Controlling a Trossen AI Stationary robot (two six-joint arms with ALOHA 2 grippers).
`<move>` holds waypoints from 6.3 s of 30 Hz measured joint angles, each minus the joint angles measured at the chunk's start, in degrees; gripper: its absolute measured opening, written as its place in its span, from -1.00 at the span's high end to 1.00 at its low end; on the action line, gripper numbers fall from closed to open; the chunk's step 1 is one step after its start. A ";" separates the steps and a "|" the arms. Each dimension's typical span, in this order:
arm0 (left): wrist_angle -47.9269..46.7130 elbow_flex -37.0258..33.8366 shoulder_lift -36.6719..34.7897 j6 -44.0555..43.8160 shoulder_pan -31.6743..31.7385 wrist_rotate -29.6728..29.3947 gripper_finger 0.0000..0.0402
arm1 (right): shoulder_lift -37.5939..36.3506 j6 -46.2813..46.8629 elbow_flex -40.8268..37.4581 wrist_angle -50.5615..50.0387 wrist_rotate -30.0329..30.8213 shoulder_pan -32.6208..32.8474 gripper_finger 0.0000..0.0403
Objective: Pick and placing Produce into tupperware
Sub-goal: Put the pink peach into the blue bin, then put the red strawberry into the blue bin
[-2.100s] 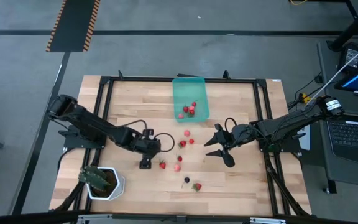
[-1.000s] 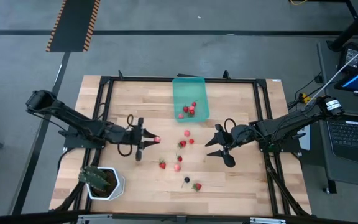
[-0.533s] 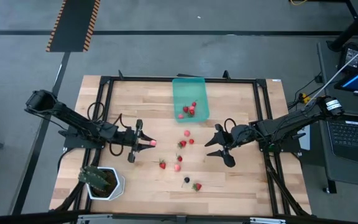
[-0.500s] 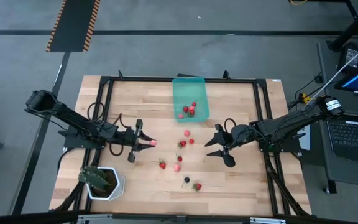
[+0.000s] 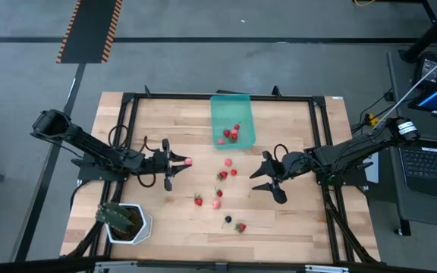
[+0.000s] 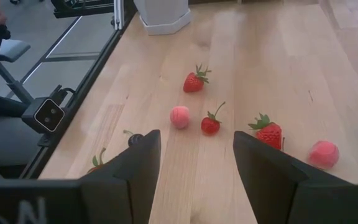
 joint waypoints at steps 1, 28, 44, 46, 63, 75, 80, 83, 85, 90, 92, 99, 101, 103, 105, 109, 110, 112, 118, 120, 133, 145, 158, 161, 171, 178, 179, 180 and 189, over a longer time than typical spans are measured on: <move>-0.04 -0.01 0.34 0.00 0.00 -0.94 0.61 | 0.00 0.00 0.00 0.00 0.00 0.00 -0.01; -4.13 17.17 23.30 -1.53 21.37 18.03 0.62 | 0.00 -1.44 0.00 -0.04 0.01 -0.01 -0.01; -33.05 38.15 31.49 1.75 30.51 24.38 0.62 | 0.00 -1.29 0.00 -0.10 -0.02 -0.02 -0.01; -35.70 39.42 31.49 1.86 30.88 23.93 0.62 | 0.00 -1.31 0.00 -0.09 -0.01 -0.01 -0.01; -45.92 50.14 40.76 3.08 33.84 23.13 0.62 | 0.65 -0.98 0.00 0.49 -0.02 -0.02 -0.01; -55.64 53.24 41.94 1.89 36.61 23.15 0.63 | 7.07 0.20 -0.02 3.17 -0.02 -0.02 -0.01; -55.64 53.24 41.94 1.59 36.54 23.29 0.63 | 7.85 0.05 -0.02 3.42 -0.02 -0.02 -0.01; -56.09 53.24 41.94 1.52 36.54 23.10 0.63 | 7.85 0.24 -0.02 3.91 -0.02 -0.02 -0.01; -56.17 53.24 41.94 1.53 36.47 21.94 0.56 | 7.85 0.24 -0.02 4.53 -0.02 -0.02 -0.01; -56.17 53.24 41.94 1.91 36.11 20.38 0.28 | 7.85 0.17 -0.02 4.92 -0.04 -0.02 -0.01; -56.17 53.24 41.94 1.94 35.94 20.38 0.24 | 7.85 0.15 -0.02 4.91 -0.04 0.00 -0.01; -56.08 53.24 41.94 1.95 35.95 22.67 0.21 | 7.85 0.04 -0.02 4.90 -0.03 -0.01 -0.01; -55.93 53.24 41.92 1.98 35.95 25.11 0.21 | 7.85 -0.02 -0.02 4.92 -0.04 0.00 -0.01; -55.83 53.24 41.92 3.02 35.95 27.97 0.22 | 7.87 -0.19 -0.02 4.92 -0.04 0.00 -0.01; -55.82 53.24 41.92 3.87 35.87 29.87 0.24 | 7.87 -0.20 -0.02 5.01 -0.04 -0.01 -0.01; -55.67 53.16 40.85 4.87 34.71 31.09 0.26 | 7.87 -1.35 -0.02 5.32 -0.04 -0.02 -0.01; -55.39 53.16 40.14 4.94 34.10 31.09 0.27 | 7.87 -1.71 -0.02 5.49 -0.03 -0.01 -0.01; -55.85 53.01 38.04 4.99 32.57 31.17 0.27 | 7.74 -2.85 -0.02 6.16 -0.04 0.00 -0.01; -54.18 49.22 29.13 5.09 27.49 31.24 0.24 | 4.43 -4.54 -0.02 5.97 -0.04 0.00 -0.01; -52.17 46.14 25.45 4.93 25.82 31.09 0.23 | 2.90 -5.00 -0.02 5.48 -0.04 0.00 -0.01; -30.85 22.55 3.63 3.37 16.15 30.73 0.25 | -0.09 -2.34 -0.02 3.04 -0.15 0.00 -0.01; -29.88 15.12 -1.88 3.43 10.72 31.04 0.30 | -0.09 0.26 0.01 4.97 -0.13 -0.09 -0.01; -27.46 13.92 -2.24 5.85 8.20 30.91 0.43 | 0.17 6.51 10.38 -14.94 1.06 2.73 -0.01; -27.66 13.84 -4.18 7.11 8.20 28.88 0.45 | 0.15 7.98 11.34 -15.85 1.12 4.73 -0.01; -30.79 12.11 -11.08 6.63 8.22 28.60 0.57 | 4.57 12.43 11.70 -17.77 7.54 10.60 -0.01; -27.74 6.04 -14.36 3.12 7.98 25.39 0.66 | 12.90 12.42 19.76 -23.97 8.60 12.42 -0.01; -26.92 5.29 -14.82 3.11 7.78 25.44 0.67 | 14.55 12.48 21.72 -26.38 8.75 12.44 -0.01; -26.62 4.51 -15.48 3.10 7.50 25.42 0.68 | 16.34 12.48 23.72 -28.53 8.77 12.44 -0.01; -24.45 0.93 -19.85 2.35 6.02 25.15 0.77 | 31.20 13.82 39.15 -44.11 7.68 13.93 -0.01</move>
